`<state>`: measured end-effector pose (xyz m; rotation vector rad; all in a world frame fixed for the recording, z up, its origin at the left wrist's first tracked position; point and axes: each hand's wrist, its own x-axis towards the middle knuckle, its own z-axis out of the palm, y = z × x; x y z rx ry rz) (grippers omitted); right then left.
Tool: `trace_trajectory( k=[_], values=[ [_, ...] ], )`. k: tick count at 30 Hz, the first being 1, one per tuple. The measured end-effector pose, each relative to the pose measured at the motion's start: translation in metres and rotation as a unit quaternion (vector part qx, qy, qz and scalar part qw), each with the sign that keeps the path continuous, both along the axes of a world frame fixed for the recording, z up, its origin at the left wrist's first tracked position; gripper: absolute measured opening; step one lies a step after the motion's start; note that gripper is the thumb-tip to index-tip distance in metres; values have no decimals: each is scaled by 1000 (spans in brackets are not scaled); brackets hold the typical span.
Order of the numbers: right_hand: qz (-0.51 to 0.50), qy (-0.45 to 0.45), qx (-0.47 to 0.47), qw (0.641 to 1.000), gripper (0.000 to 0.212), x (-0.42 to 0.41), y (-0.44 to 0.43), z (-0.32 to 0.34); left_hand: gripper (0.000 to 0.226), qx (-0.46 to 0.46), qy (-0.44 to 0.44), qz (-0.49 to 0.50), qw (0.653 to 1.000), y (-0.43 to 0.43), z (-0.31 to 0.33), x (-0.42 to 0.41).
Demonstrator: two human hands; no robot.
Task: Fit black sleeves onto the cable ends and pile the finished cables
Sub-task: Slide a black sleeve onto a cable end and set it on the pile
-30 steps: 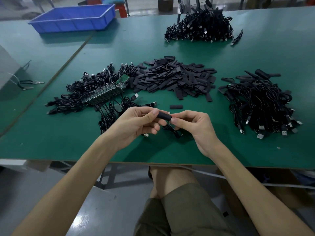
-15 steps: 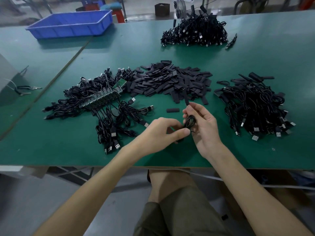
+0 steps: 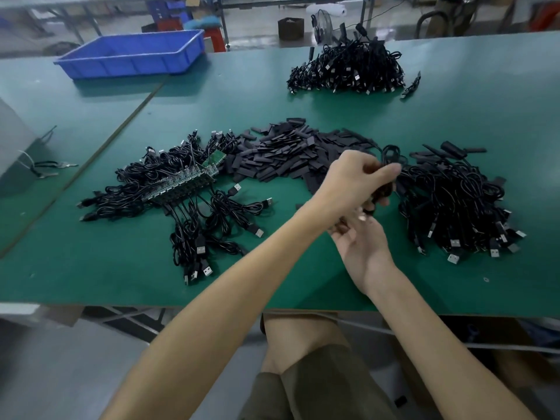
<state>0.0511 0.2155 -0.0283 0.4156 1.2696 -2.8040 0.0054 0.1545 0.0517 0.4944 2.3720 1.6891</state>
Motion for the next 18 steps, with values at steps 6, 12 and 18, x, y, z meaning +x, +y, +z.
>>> trace_trajectory(
  k=[6, 12, 18],
  values=[
    [58, 33, 146, 987, 25, 4, 0, -7, 44, -156, -11, -110, 982, 40, -12, -11],
    [46, 41, 147, 987, 26, 1, 0, -7, 36, -234, 149, -63, 959, 21, -15, -7],
    [54, 89, 154, 983, 17, 6, -3, -9, 35, -245, 206, 167, 933, -79, -2, -29]
  ],
)
